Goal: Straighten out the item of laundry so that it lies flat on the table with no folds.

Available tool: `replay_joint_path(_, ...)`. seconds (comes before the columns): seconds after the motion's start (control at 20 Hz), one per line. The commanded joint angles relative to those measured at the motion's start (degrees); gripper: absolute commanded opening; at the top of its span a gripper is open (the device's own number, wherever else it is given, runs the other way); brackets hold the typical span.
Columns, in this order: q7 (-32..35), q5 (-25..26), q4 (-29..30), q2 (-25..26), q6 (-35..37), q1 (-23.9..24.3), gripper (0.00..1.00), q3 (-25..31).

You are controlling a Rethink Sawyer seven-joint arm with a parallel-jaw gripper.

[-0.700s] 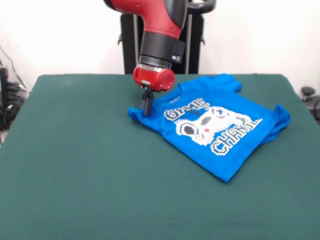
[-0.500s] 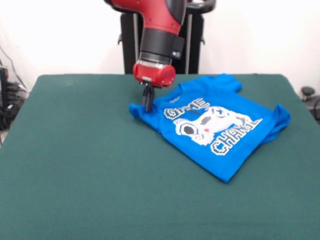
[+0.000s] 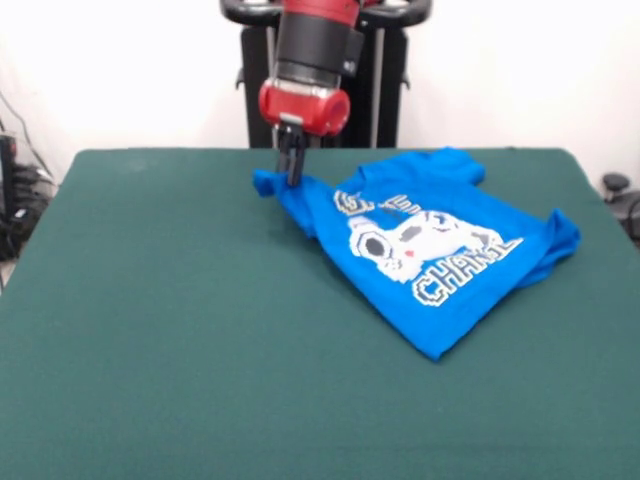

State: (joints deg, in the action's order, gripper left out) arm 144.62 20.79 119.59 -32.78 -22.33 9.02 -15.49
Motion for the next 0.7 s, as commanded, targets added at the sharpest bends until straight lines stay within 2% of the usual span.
replay_joint_path(0.05, -7.24, 4.47, -3.46, -12.18, 18.18, -0.81, 0.0, 2.76)
replay_joint_path(0.15, -6.24, 5.43, -4.22, -12.29, 18.65, -0.07, 0.0, 3.7)
replay_joint_path(0.25, -4.35, 6.03, -5.52, -9.88, 16.33, -0.48, 0.0, 3.04)
replay_joint_path(0.55, -0.17, 1.63, -10.93, 3.13, 2.54, -5.84, 0.0, -4.23)
replay_joint_path(0.7, 0.0, 1.49, -13.55, 7.27, -1.16, -4.55, 0.0, -3.51)
